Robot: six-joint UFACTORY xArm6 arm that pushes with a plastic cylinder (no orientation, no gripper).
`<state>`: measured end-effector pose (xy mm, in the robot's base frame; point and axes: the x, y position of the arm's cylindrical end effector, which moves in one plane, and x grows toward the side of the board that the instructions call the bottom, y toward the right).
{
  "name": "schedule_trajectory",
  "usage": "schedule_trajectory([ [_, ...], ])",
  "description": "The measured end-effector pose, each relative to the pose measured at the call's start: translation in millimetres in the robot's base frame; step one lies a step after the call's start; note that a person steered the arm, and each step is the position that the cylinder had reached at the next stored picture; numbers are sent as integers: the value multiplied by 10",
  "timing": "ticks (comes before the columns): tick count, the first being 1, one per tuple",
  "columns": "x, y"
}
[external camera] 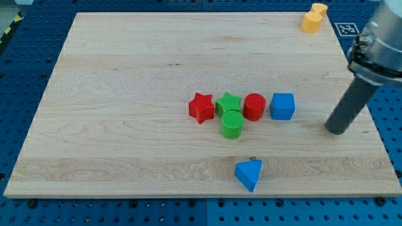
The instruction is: Push green star diagonally to the top left of the red circle
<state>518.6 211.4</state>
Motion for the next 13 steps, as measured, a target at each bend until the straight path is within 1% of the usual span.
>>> schedule_trajectory([
  [2, 6, -682],
  [5, -24, -1413],
  [7, -135, -1727],
  [8, -293, -1730],
  [9, -301, -1729],
  [11, -299, -1549],
  [13, -637, -1547],
])
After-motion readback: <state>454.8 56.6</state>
